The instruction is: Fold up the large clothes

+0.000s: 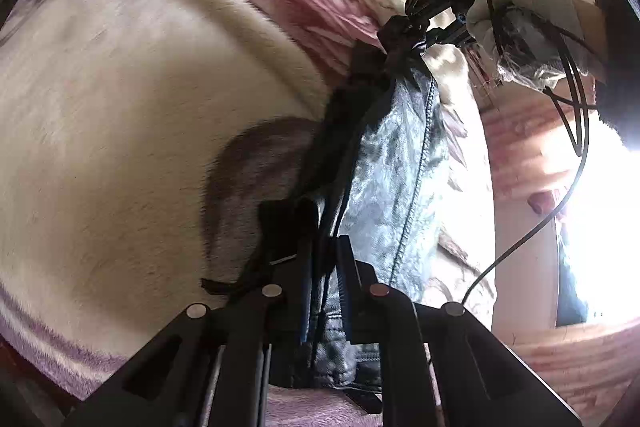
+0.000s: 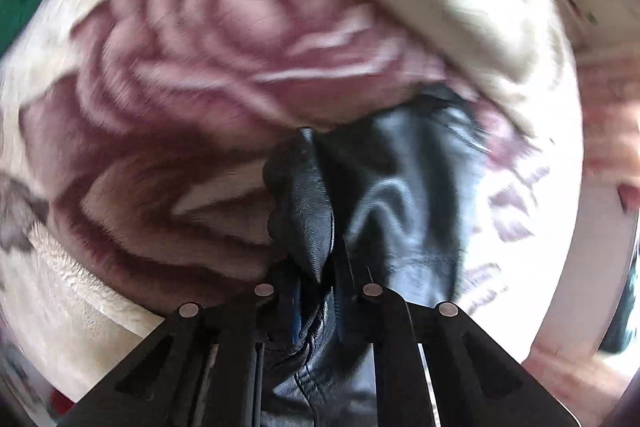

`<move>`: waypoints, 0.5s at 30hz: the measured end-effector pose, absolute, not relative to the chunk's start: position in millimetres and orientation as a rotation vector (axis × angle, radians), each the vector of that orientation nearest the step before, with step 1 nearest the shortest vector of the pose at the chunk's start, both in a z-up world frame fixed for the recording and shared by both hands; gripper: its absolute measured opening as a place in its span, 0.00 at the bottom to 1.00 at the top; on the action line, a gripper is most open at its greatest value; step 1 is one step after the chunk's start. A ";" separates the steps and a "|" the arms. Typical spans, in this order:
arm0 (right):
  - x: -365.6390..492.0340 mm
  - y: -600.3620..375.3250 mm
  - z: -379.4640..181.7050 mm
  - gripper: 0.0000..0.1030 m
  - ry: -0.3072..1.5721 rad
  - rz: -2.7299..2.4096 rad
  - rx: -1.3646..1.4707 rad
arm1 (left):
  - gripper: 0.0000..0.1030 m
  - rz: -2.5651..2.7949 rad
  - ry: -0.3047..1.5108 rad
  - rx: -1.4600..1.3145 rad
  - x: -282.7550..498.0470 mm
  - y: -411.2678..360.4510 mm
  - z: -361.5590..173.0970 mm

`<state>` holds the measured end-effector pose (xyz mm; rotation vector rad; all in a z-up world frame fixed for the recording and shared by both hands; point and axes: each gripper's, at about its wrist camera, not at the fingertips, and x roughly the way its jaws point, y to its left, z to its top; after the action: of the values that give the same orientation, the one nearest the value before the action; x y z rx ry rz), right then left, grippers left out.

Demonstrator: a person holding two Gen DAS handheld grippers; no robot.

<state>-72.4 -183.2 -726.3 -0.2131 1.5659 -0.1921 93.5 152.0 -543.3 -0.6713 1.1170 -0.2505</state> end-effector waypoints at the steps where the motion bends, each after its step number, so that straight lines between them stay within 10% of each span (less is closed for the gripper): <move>1: -72.8 -192.5 -722.2 0.11 1.563 -0.212 -0.206 | 0.09 -0.263 1.121 -0.673 95.9 151.5 -542.8; 11: -48.0 -206.2 -800.1 0.13 1.670 -0.255 0.000 | 0.11 -0.254 1.255 -0.849 124.9 192.9 -605.2; 15: -47.7 -208.3 -794.5 0.39 1.682 -0.160 0.090 | 0.16 -0.325 1.316 -0.922 122.2 206.7 -598.2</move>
<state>-47.7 -208.3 -794.5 0.0899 1.6817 -0.1600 122.2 206.7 -598.2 -0.9217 1.3165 -0.3252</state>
